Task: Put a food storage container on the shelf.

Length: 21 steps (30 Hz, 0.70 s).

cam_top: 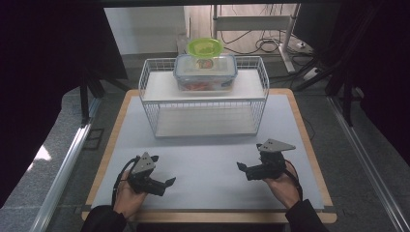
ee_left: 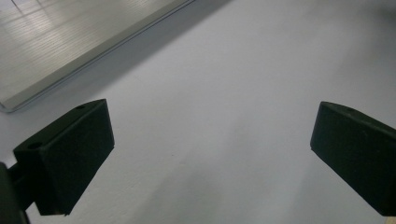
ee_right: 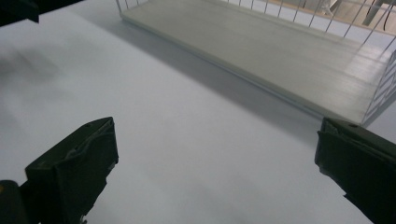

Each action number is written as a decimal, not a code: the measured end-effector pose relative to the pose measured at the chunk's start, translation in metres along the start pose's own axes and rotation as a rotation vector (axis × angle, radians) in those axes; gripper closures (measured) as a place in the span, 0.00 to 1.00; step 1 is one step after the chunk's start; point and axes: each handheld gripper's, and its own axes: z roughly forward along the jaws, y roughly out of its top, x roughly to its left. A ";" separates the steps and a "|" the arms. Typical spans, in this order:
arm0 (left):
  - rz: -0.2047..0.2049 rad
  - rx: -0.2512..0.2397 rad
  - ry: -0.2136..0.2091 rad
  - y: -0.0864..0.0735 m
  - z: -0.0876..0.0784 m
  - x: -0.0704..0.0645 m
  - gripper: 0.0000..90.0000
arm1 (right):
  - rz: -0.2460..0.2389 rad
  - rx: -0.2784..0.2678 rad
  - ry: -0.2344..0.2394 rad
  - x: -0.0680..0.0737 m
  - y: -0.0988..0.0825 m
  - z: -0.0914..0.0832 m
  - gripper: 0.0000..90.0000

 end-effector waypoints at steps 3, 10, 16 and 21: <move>0.007 0.010 0.002 0.000 0.001 0.000 0.00 | -0.008 0.020 -0.014 0.001 -0.006 0.000 0.00; 0.012 0.033 0.004 -0.001 0.004 -0.001 0.00 | -0.007 0.069 -0.050 -0.001 -0.022 0.001 0.00; 0.017 0.050 0.007 -0.002 0.006 -0.001 0.00 | 0.017 0.127 -0.055 -0.003 -0.036 0.003 0.00; 0.016 0.057 0.009 -0.002 0.006 0.000 0.00 | 0.026 0.182 -0.048 -0.004 -0.045 0.004 0.00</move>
